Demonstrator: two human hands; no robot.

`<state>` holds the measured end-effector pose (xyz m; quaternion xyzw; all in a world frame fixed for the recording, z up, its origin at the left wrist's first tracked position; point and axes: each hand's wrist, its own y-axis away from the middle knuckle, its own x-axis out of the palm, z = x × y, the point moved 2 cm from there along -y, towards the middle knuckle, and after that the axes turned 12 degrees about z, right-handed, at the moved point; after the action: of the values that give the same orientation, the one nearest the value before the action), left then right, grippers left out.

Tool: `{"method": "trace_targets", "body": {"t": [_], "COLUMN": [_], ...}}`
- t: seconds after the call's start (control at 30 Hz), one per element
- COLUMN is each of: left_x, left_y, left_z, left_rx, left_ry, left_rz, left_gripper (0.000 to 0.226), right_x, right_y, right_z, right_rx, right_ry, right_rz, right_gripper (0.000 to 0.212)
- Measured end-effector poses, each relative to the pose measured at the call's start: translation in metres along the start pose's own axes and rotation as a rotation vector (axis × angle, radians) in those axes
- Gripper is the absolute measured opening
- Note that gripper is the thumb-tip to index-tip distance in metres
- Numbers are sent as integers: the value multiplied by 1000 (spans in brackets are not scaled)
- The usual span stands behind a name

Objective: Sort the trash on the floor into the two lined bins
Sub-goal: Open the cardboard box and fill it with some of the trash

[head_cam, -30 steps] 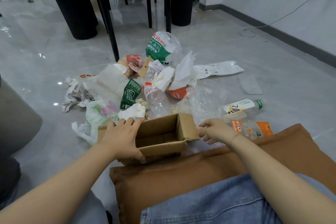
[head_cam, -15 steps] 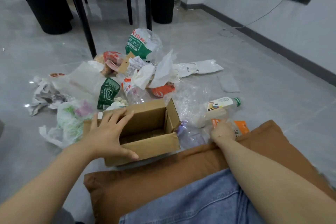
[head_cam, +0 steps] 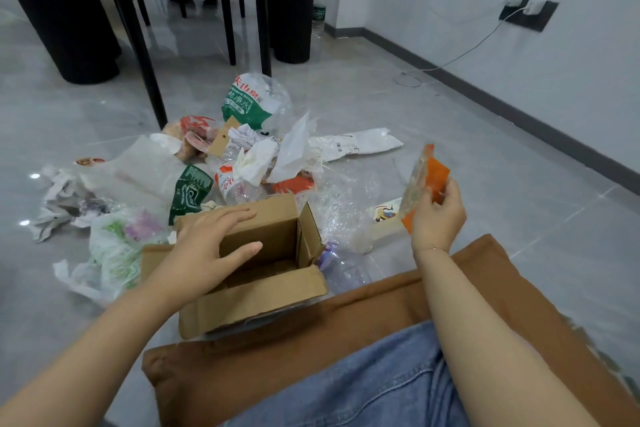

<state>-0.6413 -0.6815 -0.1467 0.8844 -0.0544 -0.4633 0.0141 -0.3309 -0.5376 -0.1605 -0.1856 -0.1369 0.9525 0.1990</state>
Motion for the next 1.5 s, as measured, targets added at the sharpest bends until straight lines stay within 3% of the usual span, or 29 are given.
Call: {"method": "trace_targets", "body": {"t": [0.1, 0.2, 0.4, 0.5, 0.6, 0.67, 0.8, 0.9, 0.97, 1.03, 1.13, 1.2, 1.33, 1.4, 1.5], "left_x": [-4, -8, -12, -9, -2, 2, 1, 0, -2, -7, -24, -32, -26, -25, -22], "left_y": [2, 5, 10, 12, 9, 8, 5, 4, 4, 4, 8, 15, 18, 15, 7], "left_z": [-9, -15, -41, -52, -53, -50, -39, -33, -31, -23, 10, 35, 67, 70, 71], "left_rx": [-11, -56, -27, 15, 6, -14, -59, -95, -99, -94, -199, -287, -383, -378, -342], "left_ry": [191, 417, 705, 874, 940, 919, 951, 1034, 1020, 820, 258, 142, 212, 205, 165], "left_rz": [-75, -134, -221, -95, -33, -40, -115, -100, -68, -63, -149, -144, -7, -15, -15], "left_gripper": [39, 27, 41, 59, 55, 43, 20, 22, 22, 26, 51, 55, 47, 47, 56], "right_x": [-7, -3, 14, 30, 43, 51, 61, 67, 70, 73, 80, 91, 126, 141, 151], "right_y": [-3, 12, 46, 63, 76, 83, 89, 91, 91, 89, 84, 85, 108, 123, 137], "right_z": [36, 61, 98, 100, 101, 98, 92, 89, 88, 94, 103, 108, 101, 92, 83], "right_rx": [24, 105, 200, 222, 209, 144, -16, 172, 210, 50, -199, -379, -720, -743, -636], "right_ry": [-426, -648, -770, -721, -692, -585, -237, -395, -461, -359, -203, -48, 529, 705, 771], "right_rz": [94, 309, 796, 970, 1114, 1113, 866, 936, 967, 923, 901, 1017, 1426, 1607, 1767], "right_gripper": [19, 23, 28, 29, 32, 30, 40, 59, 49, 31, 22, 22, 25, 24, 27]}}
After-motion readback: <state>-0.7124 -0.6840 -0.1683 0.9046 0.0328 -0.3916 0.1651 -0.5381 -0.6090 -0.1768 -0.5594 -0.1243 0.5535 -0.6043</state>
